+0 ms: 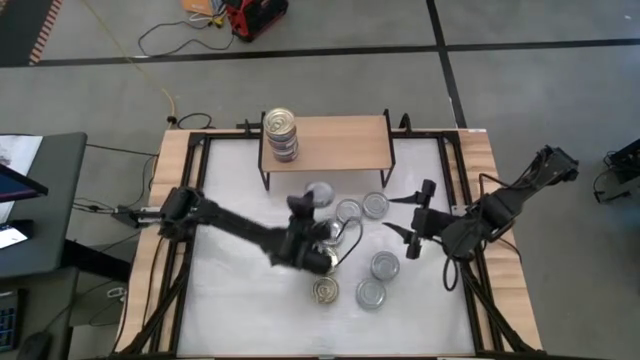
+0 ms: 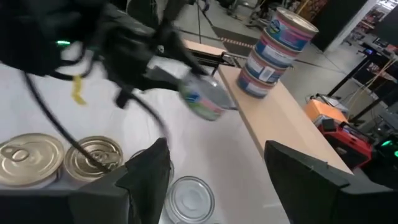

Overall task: Stack canned seafood by type on shelf
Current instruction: Put the green tuna can on the shelf

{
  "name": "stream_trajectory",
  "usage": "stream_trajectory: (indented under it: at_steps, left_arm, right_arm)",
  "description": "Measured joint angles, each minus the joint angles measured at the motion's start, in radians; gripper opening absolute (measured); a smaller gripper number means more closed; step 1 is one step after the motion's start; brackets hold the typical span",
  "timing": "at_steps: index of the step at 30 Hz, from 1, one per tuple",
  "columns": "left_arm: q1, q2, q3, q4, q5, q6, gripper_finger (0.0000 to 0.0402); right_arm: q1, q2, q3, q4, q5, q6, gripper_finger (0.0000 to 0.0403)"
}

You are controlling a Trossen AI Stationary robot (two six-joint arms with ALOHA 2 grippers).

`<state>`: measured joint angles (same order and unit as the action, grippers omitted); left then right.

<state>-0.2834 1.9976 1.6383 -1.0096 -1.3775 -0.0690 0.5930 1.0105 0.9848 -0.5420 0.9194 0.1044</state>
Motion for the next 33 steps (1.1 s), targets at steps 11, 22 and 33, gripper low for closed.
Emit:
stream_trajectory:
  at_steps: [11, 22, 33]
  left_arm:
    - [0.176, 0.0, 0.033, 0.692, 0.106, 0.689, 0.014]
    - [0.227, 0.0, 0.03, 0.807, 0.14, 0.852, 0.0141]
    - [0.237, 0.14, 0.102, 1.026, 0.098, 1.152, 0.0141]
  right_arm:
    - [0.009, -0.053, 0.0, -0.149, 0.087, 0.083, 0.0291]
    - [0.11, -0.078, 0.0, -0.126, 0.159, 0.082, 0.0291]
    - [0.154, -0.069, 0.002, -0.118, 0.215, 0.102, 0.0291]
